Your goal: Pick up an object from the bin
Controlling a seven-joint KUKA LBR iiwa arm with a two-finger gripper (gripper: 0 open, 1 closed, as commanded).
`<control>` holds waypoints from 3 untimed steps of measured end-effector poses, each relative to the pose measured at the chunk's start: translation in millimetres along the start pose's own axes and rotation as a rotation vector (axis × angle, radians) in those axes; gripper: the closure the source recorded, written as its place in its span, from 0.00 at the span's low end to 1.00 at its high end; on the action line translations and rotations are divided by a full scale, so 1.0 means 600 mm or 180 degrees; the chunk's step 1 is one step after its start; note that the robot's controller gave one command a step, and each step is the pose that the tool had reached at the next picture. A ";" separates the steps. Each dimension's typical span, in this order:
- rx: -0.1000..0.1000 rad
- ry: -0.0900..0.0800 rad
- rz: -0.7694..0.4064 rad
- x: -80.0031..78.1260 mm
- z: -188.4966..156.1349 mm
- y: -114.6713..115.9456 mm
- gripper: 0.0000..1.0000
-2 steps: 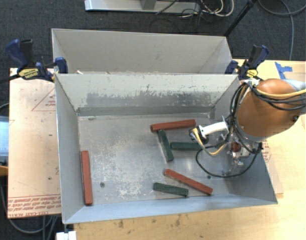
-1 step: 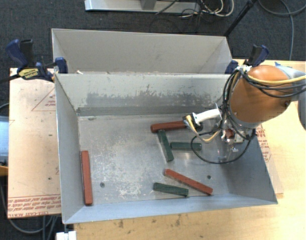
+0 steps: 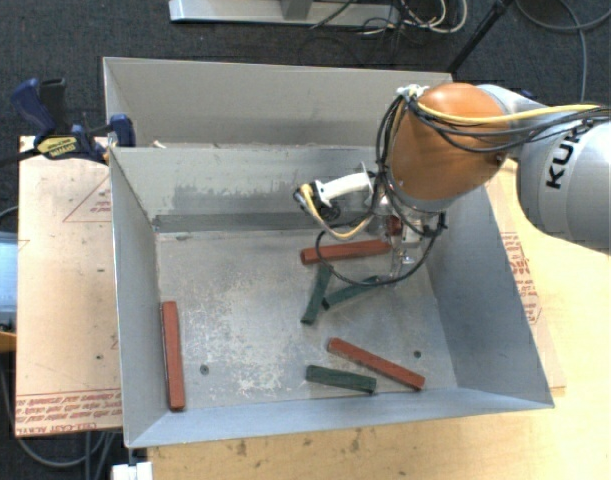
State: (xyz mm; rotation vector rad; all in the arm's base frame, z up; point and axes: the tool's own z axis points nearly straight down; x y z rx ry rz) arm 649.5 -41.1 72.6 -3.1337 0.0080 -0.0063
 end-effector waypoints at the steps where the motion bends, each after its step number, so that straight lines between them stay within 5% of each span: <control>1: -0.0012 -0.0012 0.0018 -0.003 0.001 0.010 1.00; 2: -0.0022 0.0001 0.0020 0.006 -0.063 0.105 1.00; 3: -0.0014 0.0014 0.0002 0.009 -0.265 0.104 1.00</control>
Offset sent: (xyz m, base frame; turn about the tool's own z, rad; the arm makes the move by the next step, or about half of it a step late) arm 0.0000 0.0000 0.0000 0.0000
